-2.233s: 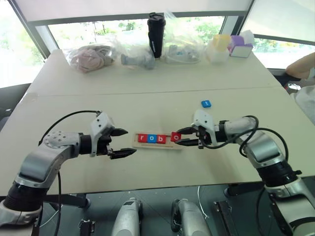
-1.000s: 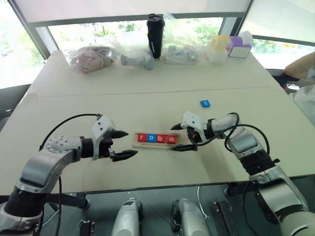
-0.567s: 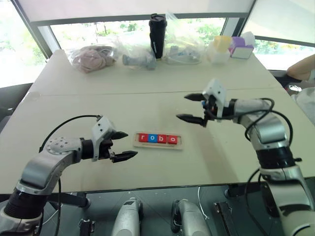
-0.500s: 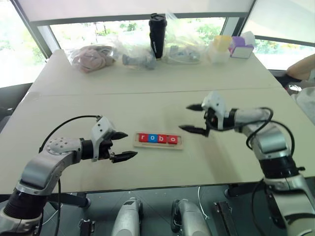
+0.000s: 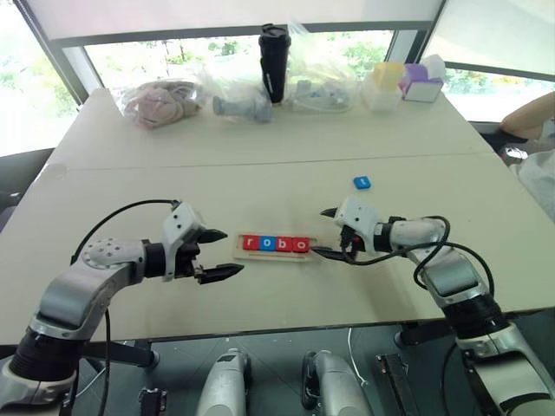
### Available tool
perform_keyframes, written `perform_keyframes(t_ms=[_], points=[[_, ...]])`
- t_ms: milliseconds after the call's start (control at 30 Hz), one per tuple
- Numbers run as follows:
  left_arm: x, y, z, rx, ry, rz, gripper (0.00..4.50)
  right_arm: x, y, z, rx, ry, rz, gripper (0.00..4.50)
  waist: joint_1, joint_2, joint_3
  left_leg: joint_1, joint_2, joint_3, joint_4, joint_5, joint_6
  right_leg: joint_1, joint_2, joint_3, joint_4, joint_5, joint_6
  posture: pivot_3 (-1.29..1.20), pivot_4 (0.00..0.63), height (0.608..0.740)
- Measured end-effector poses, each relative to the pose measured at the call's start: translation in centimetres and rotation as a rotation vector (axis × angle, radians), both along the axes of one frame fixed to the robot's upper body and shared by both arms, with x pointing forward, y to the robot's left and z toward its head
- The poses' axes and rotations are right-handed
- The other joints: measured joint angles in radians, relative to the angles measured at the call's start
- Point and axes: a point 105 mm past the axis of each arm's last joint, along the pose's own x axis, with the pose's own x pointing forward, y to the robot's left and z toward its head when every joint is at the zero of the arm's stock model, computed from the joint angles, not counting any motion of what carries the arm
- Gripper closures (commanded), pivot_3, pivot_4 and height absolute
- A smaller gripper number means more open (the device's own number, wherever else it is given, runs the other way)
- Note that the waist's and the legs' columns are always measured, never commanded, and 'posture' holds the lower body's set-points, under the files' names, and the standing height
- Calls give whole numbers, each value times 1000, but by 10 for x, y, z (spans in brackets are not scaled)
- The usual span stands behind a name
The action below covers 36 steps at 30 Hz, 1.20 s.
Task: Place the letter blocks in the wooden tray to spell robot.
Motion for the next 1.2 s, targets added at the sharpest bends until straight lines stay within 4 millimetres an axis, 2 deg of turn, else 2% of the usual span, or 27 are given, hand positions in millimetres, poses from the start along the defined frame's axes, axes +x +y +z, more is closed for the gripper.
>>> perform_keyframes(t_ms=[200, 367, 533, 633, 767, 800, 867, 967, 1033, 1200], points=[[0, 0, 0, 0, -1, 7, 0, 4, -4, -5, -15, 5, -13, 28, -1, 0, 0, 0, 0, 0, 0, 0, 0, 0, 0, 0, 0, 0, 0, 0, 150, 740], [1, 0, -1, -2, -2, 13, 0, 7, 4, 1, 7, -10, 3, 28, -1, 0, 0, 0, 0, 0, 0, 0, 0, 0, 0, 0, 0, 0, 0, 0, 150, 740], [1, 0, -1, -5, -1, 14, 0, 15, 3, 9, 11, -32, -10, 28, -1, 0, 0, 0, 0, 0, 0, 0, 0, 0, 0, 0, 0, 0, 0, 0, 150, 740], [0, 0, -1, -4, 1, 15, 0, 39, -18, 28, 38, -96, -145, 28, -1, 0, 0, 0, 0, 0, 0, 0, 0, 0, 0, 0, 0, 0, 0, 0, 150, 740], [0, 1, -2, -2, 3, 18, 0, 90, -75, 63, 152, -178, -568, 28, -3, 0, 0, 0, 0, 0, 0, 0, 0, 0, 0, 0, 0, 0, -1, 0, 150, 740], [0, 1, -2, -1, 3, 18, 0, 97, -82, 65, 197, -159, -651, 28, -4, 0, 0, 0, 0, 0, -1, 0, 0, 0, 1, 0, 0, 1, -1, 0, 150, 740], [0, 1, -2, -2, 0, 17, 0, 106, -87, 59, 259, -104, -756, 28, -7, 0, 0, 0, 1, 0, -1, 0, 0, 0, 2, 0, 0, 2, -4, 0, 150, 740], [0, 0, -2, -6, 1, 17, 0, 111, -89, 25, 275, 25, -882, 28, -11, 0, 0, 0, 1, 0, -3, 0, 0, -1, 2, 0, 0, 4, -1, 0, 150, 740], [-1, 0, -4, -5, 5, 20, 0, 112, -88, 11, 284, 79, -920, 28, -12, 1, 0, 0, 1, 0, -3, 0, 0, -1, 2, 0, 0, 4, -1, 0, 150, 740], [-2, 2, -8, -4, 17, 32, 0, 118, -84, 14, 317, 94, -965, 28, -24, 1, 0, 0, 1, 0, -3, 0, 0, 0, 2, 1, 0, 4, 0, 0, 150, 740]])
